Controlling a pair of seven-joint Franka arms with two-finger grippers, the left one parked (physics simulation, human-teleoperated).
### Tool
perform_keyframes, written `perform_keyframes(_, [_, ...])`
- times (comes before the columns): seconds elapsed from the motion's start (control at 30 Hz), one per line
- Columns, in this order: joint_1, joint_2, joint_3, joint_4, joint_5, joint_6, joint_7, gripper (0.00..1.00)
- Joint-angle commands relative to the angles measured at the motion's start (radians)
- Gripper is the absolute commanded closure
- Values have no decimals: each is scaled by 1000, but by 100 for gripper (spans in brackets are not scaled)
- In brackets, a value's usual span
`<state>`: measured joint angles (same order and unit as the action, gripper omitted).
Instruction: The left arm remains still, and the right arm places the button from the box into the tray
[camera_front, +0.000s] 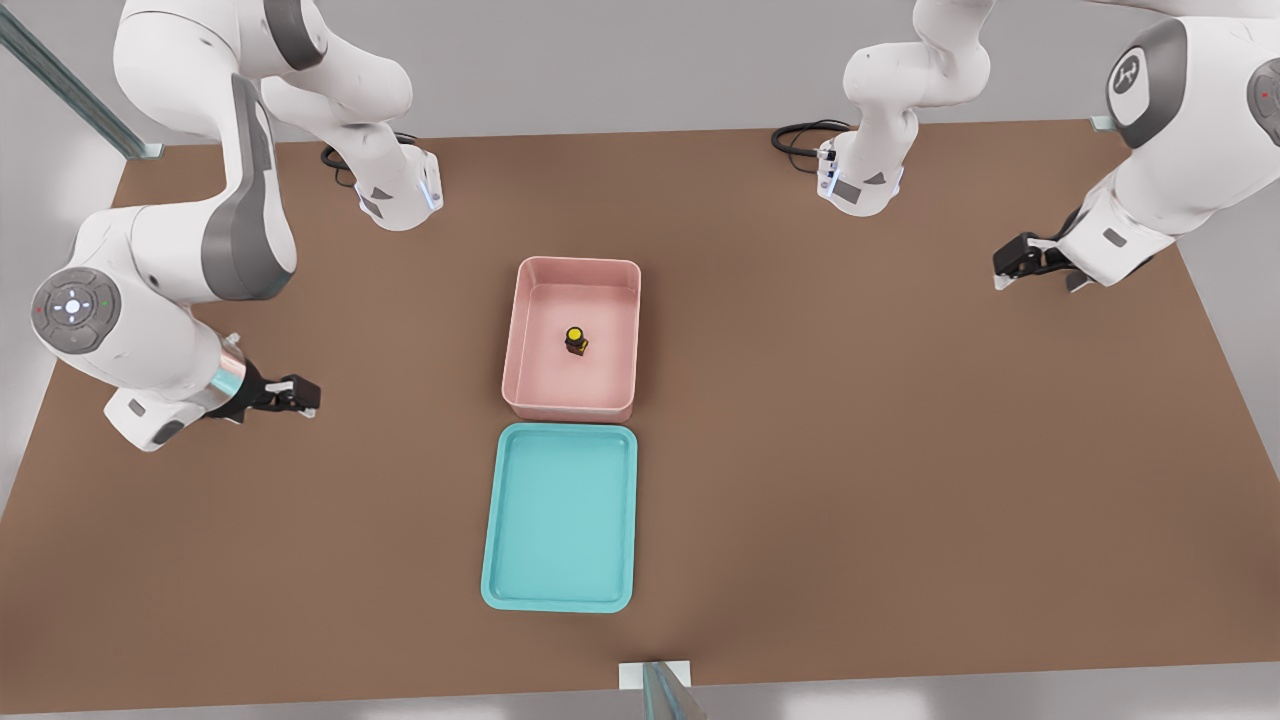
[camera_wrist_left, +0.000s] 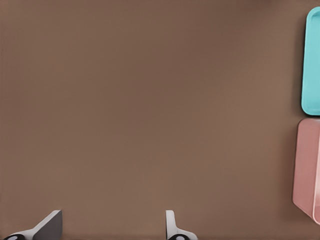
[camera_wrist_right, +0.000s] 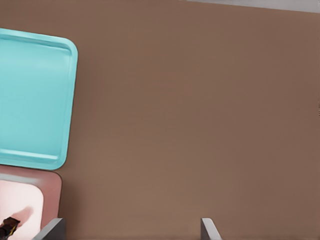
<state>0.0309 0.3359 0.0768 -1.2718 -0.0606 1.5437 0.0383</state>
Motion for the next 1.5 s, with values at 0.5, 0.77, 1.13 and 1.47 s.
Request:
perform_keyframes(0.5, [696, -66, 12, -794, 27, 858, 749, 0])
perform_keyframes(0.77, [719, 8, 9, -902, -39, 1073, 799, 0])
perform_keyframes(1.13, [705, 48, 3, -992, -102, 1170, 798, 0])
perform_keyframes(1.47, [728, 120, 3, -974, -102, 1214, 799, 0])
